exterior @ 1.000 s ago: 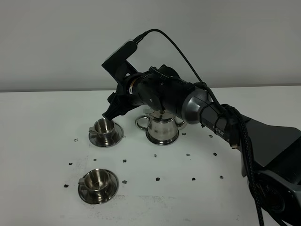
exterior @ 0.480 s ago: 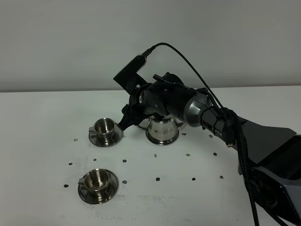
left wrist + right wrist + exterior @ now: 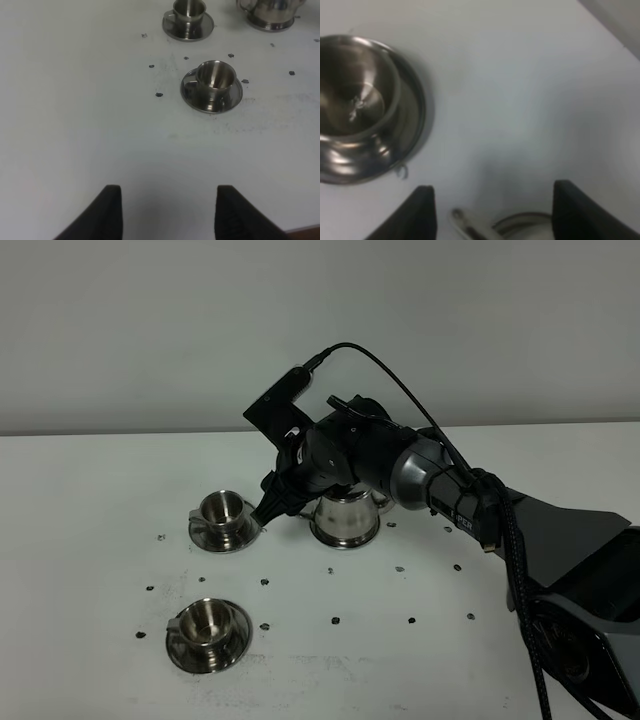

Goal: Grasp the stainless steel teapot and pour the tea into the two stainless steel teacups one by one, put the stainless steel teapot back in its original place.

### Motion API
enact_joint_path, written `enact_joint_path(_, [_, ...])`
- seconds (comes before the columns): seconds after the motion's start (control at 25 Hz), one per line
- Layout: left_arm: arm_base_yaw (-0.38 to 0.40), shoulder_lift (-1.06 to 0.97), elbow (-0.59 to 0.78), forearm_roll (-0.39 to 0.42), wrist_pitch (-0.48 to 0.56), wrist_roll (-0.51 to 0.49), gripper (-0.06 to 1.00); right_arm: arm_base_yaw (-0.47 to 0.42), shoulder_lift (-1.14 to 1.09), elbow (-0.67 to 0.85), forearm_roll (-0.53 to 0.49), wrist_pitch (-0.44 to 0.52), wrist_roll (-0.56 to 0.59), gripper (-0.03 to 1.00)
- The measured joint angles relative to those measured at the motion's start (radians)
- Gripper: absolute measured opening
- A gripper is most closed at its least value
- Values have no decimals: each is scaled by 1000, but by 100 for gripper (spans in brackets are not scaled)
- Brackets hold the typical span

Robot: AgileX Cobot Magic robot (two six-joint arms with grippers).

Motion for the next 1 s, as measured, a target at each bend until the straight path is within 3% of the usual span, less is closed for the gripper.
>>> enact_joint_path(0.64, [0, 0, 0, 0, 0, 0, 48, 0, -1, -1, 89, 172, -63, 52])
enact_joint_path(1.0, [0, 0, 0, 0, 0, 0, 48, 0, -26, 0, 98, 325, -71, 52])
